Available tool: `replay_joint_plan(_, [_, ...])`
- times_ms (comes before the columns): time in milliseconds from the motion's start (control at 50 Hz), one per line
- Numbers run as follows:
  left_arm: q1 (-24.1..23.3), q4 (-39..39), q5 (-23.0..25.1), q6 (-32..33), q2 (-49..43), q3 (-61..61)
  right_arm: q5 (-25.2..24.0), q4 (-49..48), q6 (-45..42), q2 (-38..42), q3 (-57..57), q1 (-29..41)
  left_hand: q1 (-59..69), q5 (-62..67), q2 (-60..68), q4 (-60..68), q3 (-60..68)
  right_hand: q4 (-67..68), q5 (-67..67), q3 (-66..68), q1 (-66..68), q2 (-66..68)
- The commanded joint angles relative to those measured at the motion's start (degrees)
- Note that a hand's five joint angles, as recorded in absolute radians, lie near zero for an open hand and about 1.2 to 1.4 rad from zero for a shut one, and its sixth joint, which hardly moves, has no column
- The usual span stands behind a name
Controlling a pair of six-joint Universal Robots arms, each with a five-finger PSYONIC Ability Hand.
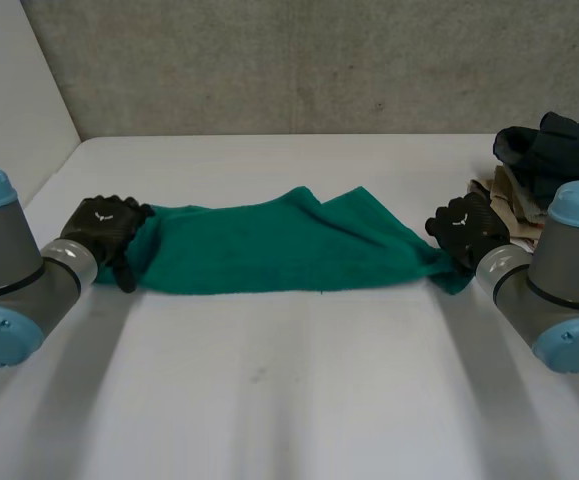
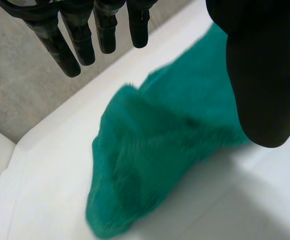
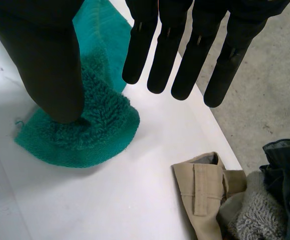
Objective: Fold the laundry.
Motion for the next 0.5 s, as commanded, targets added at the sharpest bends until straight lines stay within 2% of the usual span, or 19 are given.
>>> replay_joint_plan(20, [0.75, 0.60, -1.85, 8.60, -5.85, 3.62, -0.03, 0.71, 2.39, 2.78, -2.27, -0.22, 3.67, 1.87, 2.90, 3.13, 2.56, 3.96, 5.28, 3.14, 3.33, 3.10])
replay_joint_plan(100, [0.66, 2.35, -2.38, 8.96, -7.69, 5.64, -0.03, 2.03, 3.54, 4.02, -2.97, -0.04, 18.09, 16.29, 17.32, 17.55, 16.98, 4.13, 5.45, 3.31, 3.50, 3.27])
replay_joint_plan(140, [0.58, 3.06, -2.38, 8.70, -7.79, 6.00, -0.03, 2.82, 4.07, 4.37, -3.50, 0.05, 30.02, 28.22, 29.25, 29.48, 28.91, 11.48, 12.81, 10.67, 10.86, 10.63])
replay_joint_plan(160, [0.40, 3.41, -2.29, 8.43, -7.79, 6.17, -0.11, 3.09, 4.24, 4.28, -3.67, -0.04, 38.75, 36.95, 37.98, 38.21, 37.64, 17.86, 19.18, 17.04, 17.23, 17.00])
replay_joint_plan(180, [0.14, 4.11, -2.46, 8.08, -7.53, 6.26, -0.29, 3.79, 4.59, 4.02, -3.94, -0.30, 57.66, 55.86, 56.88, 57.11, 56.54, 34.41, 35.73, 33.59, 33.78, 33.55])
replay_joint_plan(200, [-0.04, 4.47, -2.46, 7.82, -7.26, 6.26, -0.29, 4.32, 4.86, 3.76, -4.03, -0.39, 67.17, 65.37, 66.40, 66.63, 66.06, 38.92, 40.25, 38.11, 38.30, 38.07])
replay_joint_plan(320, [-1.44, 5.00, -2.55, 5.54, -2.78, 4.07, -0.55, 10.28, 7.40, -1.68, -3.15, -2.06, 68.93, 67.13, 68.16, 68.39, 67.82, 38.97, 40.29, 38.15, 38.35, 38.11])
replay_joint_plan(400, [-2.32, 3.95, -1.68, 3.86, 2.49, 0.47, -1.87, 17.84, 7.41, -7.48, -1.66, -3.82, 68.93, 67.13, 68.16, 68.39, 67.82, 38.97, 40.29, 38.15, 38.35, 38.11])
replay_joint_plan(480, [-3.11, 0.70, 0.34, 3.86, 7.85, -4.02, -3.10, 29.52, 2.50, -11.18, -0.69, -6.45, 68.93, 67.13, 68.16, 68.39, 67.82, 38.97, 40.29, 38.15, 38.35, 38.11])
replay_joint_plan(500, [-3.29, -1.22, 1.39, 4.56, 9.51, -5.76, -3.36, 35.64, -1.60, -12.14, -0.43, -8.11, 68.93, 67.13, 68.16, 68.39, 67.82, 38.97, 40.29, 38.15, 38.35, 38.11])
